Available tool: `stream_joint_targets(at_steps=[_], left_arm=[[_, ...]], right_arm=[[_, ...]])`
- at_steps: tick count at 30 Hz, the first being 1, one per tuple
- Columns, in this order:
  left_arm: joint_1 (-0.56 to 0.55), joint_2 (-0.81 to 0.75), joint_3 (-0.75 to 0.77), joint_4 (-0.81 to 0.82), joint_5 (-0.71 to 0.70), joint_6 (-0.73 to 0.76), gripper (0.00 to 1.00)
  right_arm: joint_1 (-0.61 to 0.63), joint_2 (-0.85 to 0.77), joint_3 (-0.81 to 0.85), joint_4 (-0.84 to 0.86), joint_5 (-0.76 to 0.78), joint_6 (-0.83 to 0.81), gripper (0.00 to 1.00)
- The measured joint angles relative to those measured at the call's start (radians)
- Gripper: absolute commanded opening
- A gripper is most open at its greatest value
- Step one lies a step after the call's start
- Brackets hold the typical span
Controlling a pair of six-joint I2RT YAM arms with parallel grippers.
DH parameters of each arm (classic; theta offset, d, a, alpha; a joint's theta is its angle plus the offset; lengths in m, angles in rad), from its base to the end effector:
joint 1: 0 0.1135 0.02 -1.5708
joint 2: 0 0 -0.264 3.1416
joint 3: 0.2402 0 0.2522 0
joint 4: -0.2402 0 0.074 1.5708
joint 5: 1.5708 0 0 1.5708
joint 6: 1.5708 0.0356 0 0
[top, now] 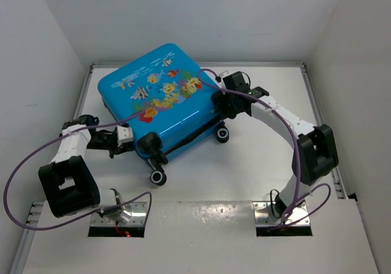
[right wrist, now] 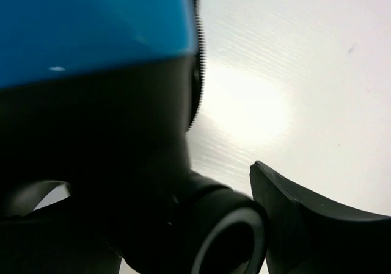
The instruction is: Pack the luggage
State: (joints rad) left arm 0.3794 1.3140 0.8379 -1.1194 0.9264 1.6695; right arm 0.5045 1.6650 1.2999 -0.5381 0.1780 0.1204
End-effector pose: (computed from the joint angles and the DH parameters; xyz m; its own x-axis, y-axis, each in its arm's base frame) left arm 0.1924 0.0461 0.2145 -0.1481 0.5845 -0.7978 0.9478 0.3142 0.0542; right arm 0.3205 0.1697 0.2593 -0.7281 -0.2670 -0.6313 -0.2944 0.9535 -0.0637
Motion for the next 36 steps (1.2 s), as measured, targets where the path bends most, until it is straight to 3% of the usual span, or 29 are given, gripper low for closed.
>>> stream_joint_targets(at_steps=[2,6,11,14,20,22,25,31,36], left_arm=[[-0.042,0.013,0.014,0.005,0.007,-0.048,0.0],[-0.111,0.027,0.018,0.103,0.043,-0.309,0.0],[-0.13,0.073,0.017,0.449,0.027,-0.791,0.0],[-0.126,0.142,0.052,0.639,-0.003,-0.992,0.0],[-0.126,0.36,0.231,0.885,-0.038,-1.17,0.0],[-0.127,0.383,0.256,0.907,-0.04,-1.147,0.0],[-0.127,0.382,0.274,0.811,-0.023,-1.025,0.0],[-0.134,0.261,0.248,0.384,-0.021,-0.467,0.0],[-0.163,0.195,0.198,0.09,-0.01,-0.217,0.0]], right_arm=[[-0.021,0.033,0.036,-0.01,0.024,0.027,0.0],[-0.059,0.089,0.104,-0.014,0.055,0.035,0.0],[-0.072,0.129,0.146,0.001,0.077,0.067,0.0],[-0.072,0.133,0.146,0.016,0.08,0.087,0.0],[-0.064,0.132,0.146,0.02,0.046,0.134,0.0],[-0.061,0.133,0.146,0.019,0.03,0.147,0.0],[-0.062,0.136,0.147,0.012,0.027,0.174,0.0],[-0.075,0.166,0.188,-0.043,0.069,0.208,0.0],[-0.079,0.209,0.249,-0.077,0.097,0.226,0.0]])
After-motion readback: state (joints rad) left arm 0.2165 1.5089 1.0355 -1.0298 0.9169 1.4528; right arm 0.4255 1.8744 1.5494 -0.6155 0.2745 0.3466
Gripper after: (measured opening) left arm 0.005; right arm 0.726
